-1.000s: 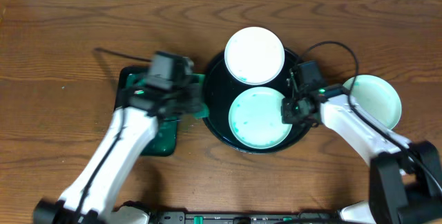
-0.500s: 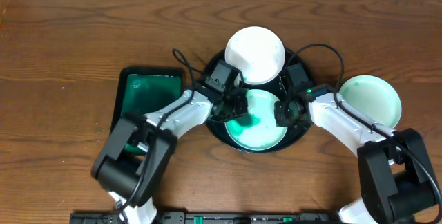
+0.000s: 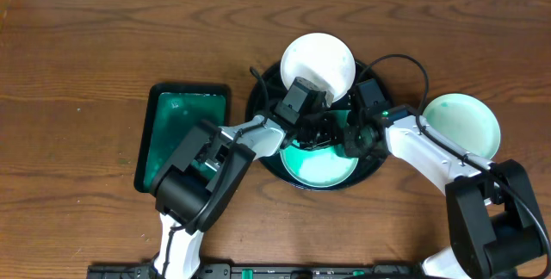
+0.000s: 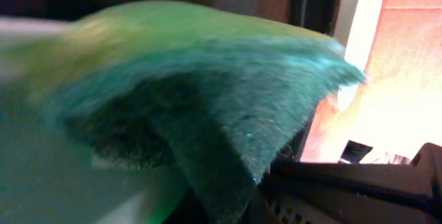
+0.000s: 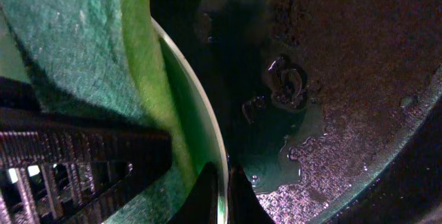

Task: Clean dirty plates on tray and stack at the side

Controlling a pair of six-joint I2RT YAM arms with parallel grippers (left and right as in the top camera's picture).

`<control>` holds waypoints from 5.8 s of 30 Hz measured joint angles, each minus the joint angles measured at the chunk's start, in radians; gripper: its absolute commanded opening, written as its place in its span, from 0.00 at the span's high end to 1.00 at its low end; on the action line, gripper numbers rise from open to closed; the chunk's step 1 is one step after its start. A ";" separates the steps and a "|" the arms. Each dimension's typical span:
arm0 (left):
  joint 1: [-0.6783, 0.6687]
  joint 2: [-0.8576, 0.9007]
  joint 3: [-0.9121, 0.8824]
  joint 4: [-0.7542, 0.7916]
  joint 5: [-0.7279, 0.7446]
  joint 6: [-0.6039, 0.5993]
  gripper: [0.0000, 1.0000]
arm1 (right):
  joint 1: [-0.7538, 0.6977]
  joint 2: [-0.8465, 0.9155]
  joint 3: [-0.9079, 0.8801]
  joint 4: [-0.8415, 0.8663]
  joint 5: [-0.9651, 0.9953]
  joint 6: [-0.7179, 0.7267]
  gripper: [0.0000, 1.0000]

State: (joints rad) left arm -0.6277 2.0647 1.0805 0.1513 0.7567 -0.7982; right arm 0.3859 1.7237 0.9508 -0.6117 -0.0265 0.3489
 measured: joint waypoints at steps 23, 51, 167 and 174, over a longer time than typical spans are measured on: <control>0.061 -0.258 0.006 -0.704 -0.581 -0.005 0.93 | 0.011 0.000 0.000 0.005 -0.034 0.006 0.99; 0.003 -0.156 0.002 -0.374 -0.251 0.142 0.93 | 0.017 0.003 0.002 0.012 -0.043 0.007 0.99; 0.684 -0.628 -0.130 -0.983 -0.785 0.354 0.21 | -0.182 -0.112 0.063 0.134 -0.288 -0.295 0.99; 0.684 -0.628 -0.130 -0.983 -0.785 0.354 0.21 | 0.023 -0.384 0.069 0.134 -0.005 -0.334 0.99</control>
State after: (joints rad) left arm 0.0563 1.4372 0.9504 -0.8314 -0.0280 -0.4438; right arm 0.4091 1.3396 1.0199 -0.4778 -0.0319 0.0147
